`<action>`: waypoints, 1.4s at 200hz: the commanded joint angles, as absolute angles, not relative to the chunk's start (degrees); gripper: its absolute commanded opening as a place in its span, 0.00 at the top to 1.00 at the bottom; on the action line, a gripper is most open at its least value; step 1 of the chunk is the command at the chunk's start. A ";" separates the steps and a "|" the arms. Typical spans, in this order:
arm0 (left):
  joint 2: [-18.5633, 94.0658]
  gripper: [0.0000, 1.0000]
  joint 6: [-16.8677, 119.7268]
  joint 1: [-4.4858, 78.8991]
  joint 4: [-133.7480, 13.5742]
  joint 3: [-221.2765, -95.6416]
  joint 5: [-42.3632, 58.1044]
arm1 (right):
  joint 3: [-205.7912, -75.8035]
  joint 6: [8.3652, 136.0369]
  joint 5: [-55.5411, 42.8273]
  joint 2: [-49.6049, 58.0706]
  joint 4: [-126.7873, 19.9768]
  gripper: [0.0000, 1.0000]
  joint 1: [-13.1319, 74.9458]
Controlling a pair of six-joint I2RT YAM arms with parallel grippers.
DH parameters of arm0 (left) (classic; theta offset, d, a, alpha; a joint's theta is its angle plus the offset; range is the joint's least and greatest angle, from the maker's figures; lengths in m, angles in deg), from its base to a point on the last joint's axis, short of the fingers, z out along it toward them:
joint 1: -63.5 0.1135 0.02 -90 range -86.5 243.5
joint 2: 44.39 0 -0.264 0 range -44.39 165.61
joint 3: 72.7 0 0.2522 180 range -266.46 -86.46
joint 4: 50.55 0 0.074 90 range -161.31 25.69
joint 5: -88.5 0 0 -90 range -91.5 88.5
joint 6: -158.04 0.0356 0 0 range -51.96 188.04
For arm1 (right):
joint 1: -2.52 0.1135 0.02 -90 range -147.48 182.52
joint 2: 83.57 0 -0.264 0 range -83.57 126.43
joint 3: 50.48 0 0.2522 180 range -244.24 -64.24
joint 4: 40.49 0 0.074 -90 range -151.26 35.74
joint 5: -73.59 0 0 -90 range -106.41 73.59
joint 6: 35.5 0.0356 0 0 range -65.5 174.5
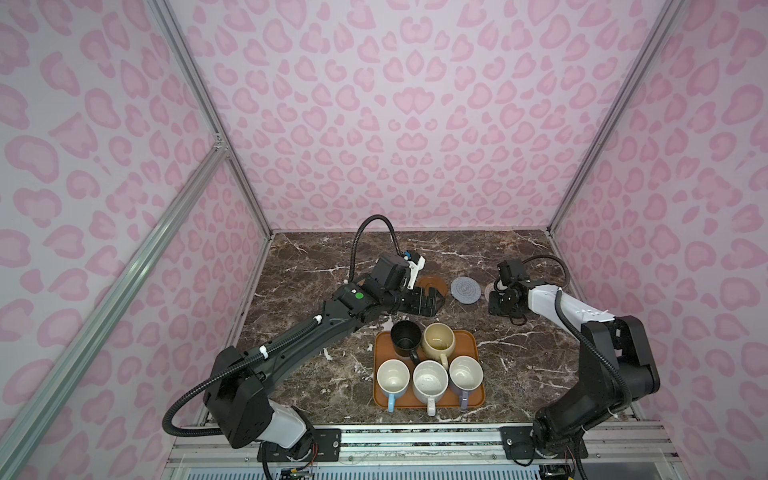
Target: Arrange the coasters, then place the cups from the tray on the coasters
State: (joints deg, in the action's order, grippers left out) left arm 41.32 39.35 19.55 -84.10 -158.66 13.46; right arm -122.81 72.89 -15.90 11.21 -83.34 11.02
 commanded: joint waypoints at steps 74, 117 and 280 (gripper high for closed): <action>43.33 0.03 39.45 19.63 -83.02 -160.03 12.39 | -129.23 72.26 -15.97 19.36 -82.82 0.51 7.83; 41.67 0.03 40.03 19.58 -83.91 -158.76 10.04 | -132.94 71.99 -15.27 22.89 -84.12 0.51 7.62; 38.21 0.03 38.57 19.60 -84.47 -155.90 3.73 | -143.70 69.58 -12.83 25.10 -88.31 0.43 7.12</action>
